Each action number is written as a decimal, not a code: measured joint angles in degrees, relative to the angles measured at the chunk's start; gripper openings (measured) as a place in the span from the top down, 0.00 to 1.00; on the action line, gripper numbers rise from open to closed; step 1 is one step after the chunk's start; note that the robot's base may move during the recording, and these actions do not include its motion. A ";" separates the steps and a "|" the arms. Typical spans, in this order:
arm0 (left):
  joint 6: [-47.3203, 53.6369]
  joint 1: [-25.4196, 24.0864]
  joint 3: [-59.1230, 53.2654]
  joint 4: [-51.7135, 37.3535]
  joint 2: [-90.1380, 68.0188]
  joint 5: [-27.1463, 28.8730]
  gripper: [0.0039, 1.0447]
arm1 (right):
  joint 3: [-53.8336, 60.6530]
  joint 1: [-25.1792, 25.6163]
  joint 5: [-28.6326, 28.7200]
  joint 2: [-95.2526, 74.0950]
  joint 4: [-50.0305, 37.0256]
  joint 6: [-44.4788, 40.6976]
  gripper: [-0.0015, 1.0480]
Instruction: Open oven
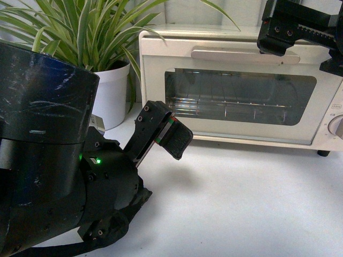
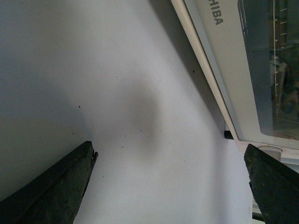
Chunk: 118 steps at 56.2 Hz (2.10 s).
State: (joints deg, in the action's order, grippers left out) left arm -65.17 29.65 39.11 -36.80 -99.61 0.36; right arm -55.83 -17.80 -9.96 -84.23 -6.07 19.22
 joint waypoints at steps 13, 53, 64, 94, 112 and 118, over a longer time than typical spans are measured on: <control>0.02 -0.09 -0.07 0.02 0.04 -0.07 0.06 | 5.20 -0.92 1.75 2.62 -2.45 -0.81 0.09; 0.57 -0.72 -0.98 -0.02 0.68 -0.59 0.06 | 19.28 -5.40 7.50 7.02 -6.54 -4.46 0.09; 0.52 -0.72 -1.09 -0.13 0.72 -0.55 0.06 | 19.74 -4.98 6.38 10.78 -4.11 -3.76 0.09; 1.73 -1.05 -3.02 -0.72 1.84 -0.55 0.06 | 24.30 -0.72 10.71 31.65 3.10 -1.79 0.09; 4.76 -0.39 -5.33 -0.66 3.65 1.05 0.06 | 31.30 5.09 14.32 38.82 4.52 -1.84 0.09; 6.64 0.20 -6.16 -0.24 4.44 2.12 0.06 | 33.73 7.45 15.72 40.28 4.83 -1.84 0.09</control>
State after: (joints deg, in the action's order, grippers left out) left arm -58.52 29.85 32.95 -37.04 -95.18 2.48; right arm -22.11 -10.35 5.76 -43.94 -1.23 17.39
